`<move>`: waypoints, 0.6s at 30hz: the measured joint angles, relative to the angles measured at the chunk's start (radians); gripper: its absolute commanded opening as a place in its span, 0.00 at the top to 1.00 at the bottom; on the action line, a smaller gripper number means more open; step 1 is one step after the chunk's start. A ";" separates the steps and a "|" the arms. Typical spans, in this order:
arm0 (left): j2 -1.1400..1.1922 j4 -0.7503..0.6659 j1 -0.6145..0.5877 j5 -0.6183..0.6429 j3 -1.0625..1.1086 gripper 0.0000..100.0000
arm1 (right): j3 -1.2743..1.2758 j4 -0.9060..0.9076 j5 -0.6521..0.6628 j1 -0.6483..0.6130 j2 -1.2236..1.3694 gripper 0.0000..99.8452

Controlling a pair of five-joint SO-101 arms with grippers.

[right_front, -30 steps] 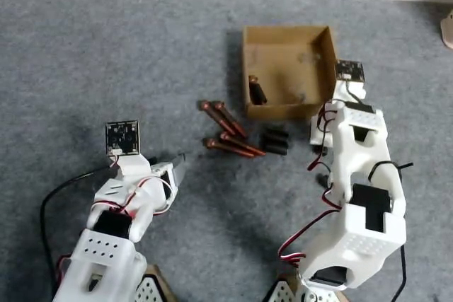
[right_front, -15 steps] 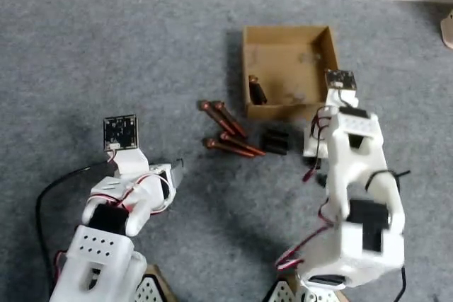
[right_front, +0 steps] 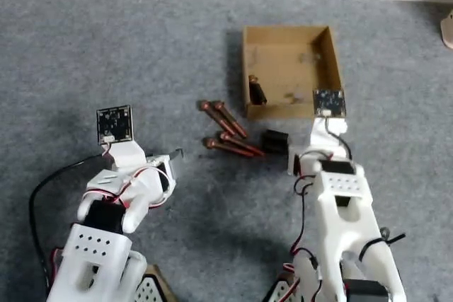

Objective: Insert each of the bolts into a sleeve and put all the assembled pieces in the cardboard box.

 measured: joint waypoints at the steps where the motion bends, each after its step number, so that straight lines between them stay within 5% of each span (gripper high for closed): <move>1: 0.000 0.000 0.000 -0.005 0.000 0.80 | 0.006 -0.017 0.000 0.000 0.000 1.00; 15: 0.000 -0.074 -0.117 -0.048 0.061 0.81 | 0.066 -0.155 0.000 0.005 -0.003 1.00; 18: -0.002 -0.138 -0.101 -0.043 0.075 0.87 | 0.066 -0.160 0.000 0.000 -0.003 1.00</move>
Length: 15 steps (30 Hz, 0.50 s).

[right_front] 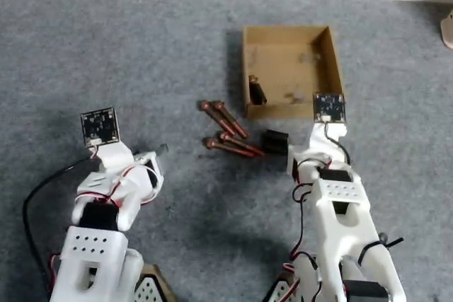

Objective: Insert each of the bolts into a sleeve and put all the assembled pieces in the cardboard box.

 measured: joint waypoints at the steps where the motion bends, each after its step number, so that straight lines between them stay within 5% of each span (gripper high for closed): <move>1: 0.002 -0.006 0.021 0.000 0.002 0.91 | 0.000 0.000 0.000 0.000 0.000 1.00; 3: 0.002 -0.008 0.063 0.057 0.002 1.00 | 0.000 0.000 0.000 0.002 0.000 1.00; 15: 0.002 0.078 0.089 0.356 -0.057 0.99 | 0.018 0.000 0.000 0.000 0.000 1.00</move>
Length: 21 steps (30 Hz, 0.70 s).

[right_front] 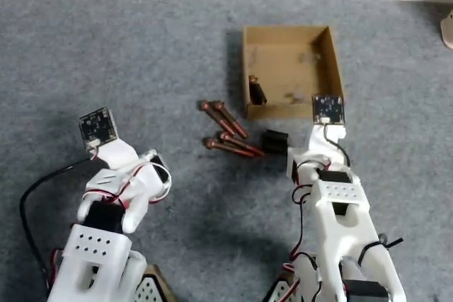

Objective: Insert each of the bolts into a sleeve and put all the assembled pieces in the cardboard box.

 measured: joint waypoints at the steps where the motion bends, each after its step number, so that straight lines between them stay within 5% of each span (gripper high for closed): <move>1: 0.000 0.000 0.005 0.028 -0.009 0.99 | 0.000 0.000 0.000 0.000 0.000 1.00; 11: 0.063 0.009 0.055 0.299 -0.100 0.99 | 0.000 0.000 0.000 0.000 -0.002 1.00; 21: 0.661 0.121 0.158 0.539 -0.488 0.99 | 0.000 0.000 0.000 0.000 -0.002 1.00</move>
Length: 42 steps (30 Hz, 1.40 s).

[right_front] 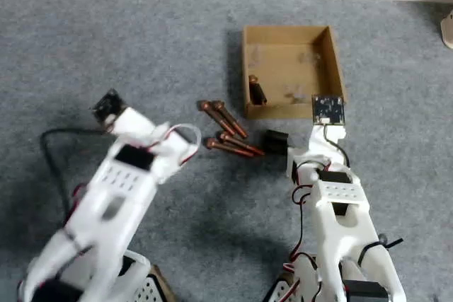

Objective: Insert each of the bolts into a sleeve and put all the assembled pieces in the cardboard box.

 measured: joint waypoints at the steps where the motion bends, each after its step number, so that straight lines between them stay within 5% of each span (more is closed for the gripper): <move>1: 0.060 0.000 0.023 0.049 -0.037 0.99 | 0.000 0.000 0.000 0.000 0.000 1.00; 8: 0.353 0.000 0.183 0.278 -0.180 0.99 | 0.054 -0.080 0.000 0.000 0.000 1.00; 14: 0.474 0.002 0.190 0.520 -0.285 0.99 | 0.055 -0.089 0.000 0.000 -0.002 1.00; 20: 0.537 0.005 0.193 0.532 -0.345 0.98 | 0.055 -0.089 0.000 0.000 -0.002 1.00; 27: 0.545 0.005 0.192 0.532 -0.377 0.83 | 0.055 -0.089 0.000 -0.012 -0.002 1.00; 42: 0.548 -0.074 0.120 0.577 -0.351 0.83 | 0.055 -0.089 0.000 -0.012 -0.002 1.00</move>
